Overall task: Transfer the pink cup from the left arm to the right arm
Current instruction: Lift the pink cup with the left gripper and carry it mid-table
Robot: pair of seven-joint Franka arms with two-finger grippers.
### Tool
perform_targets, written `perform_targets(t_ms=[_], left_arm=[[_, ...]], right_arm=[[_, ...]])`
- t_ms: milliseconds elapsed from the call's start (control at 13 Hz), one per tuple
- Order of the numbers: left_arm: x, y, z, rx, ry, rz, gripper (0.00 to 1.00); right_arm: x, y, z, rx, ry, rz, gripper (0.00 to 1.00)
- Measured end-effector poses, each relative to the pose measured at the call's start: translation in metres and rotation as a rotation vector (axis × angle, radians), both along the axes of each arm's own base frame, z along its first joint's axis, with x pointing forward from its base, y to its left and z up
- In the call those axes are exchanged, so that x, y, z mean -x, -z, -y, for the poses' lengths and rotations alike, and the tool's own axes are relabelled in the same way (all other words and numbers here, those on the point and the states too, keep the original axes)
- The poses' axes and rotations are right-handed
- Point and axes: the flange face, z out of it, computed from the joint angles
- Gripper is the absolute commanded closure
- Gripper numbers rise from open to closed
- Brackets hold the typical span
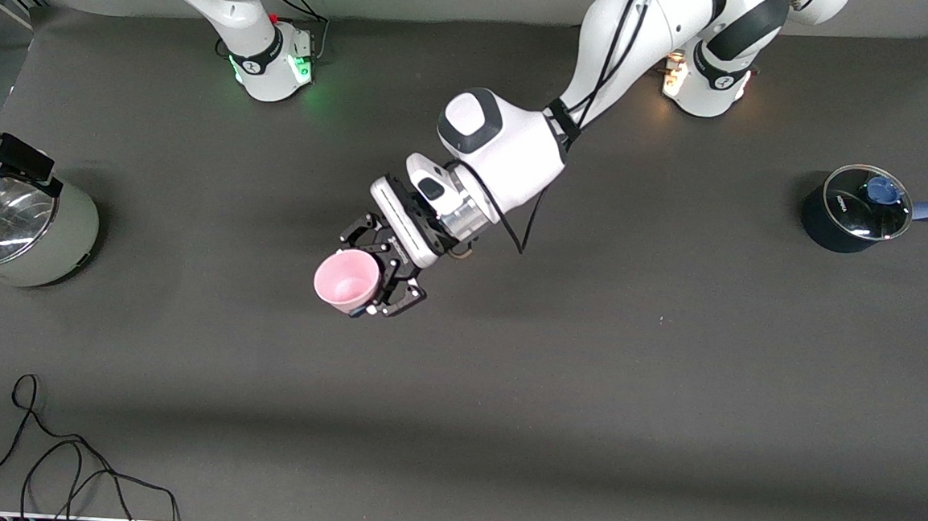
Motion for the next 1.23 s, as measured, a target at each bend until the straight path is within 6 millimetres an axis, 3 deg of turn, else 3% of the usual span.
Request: perform_targets(t_ms=[231,462,615,846,1077,1231], left_arm=[[0.013,-0.014,0.010,0.015,-0.015,0.033,1.00],[0.022,-0.020,0.016,0.022,-0.021,0.046,1.00],[0.022,-0.019,0.016,0.019,-0.023,0.050,1.00],[0.019,-0.017,0.014,0.008,-0.029,0.058,1.00],[0.018,-0.016,0.013,0.001,-0.032,0.063,1.00],[0.018,-0.016,0.013,0.000,-0.032,0.064,1.00]], right_arm=[[0.000,-0.027,-0.014,-0.012,0.051,0.056,0.00],[-0.002,-0.050,-0.062,-0.032,0.080,0.103,0.00],[-0.002,-0.058,-0.078,-0.040,0.099,0.120,0.00],[-0.008,-0.057,-0.123,-0.055,0.109,0.121,0.00],[-0.025,-0.032,-0.189,-0.062,0.114,0.085,0.00],[-0.033,-0.017,-0.216,-0.058,0.094,0.068,0.00]])
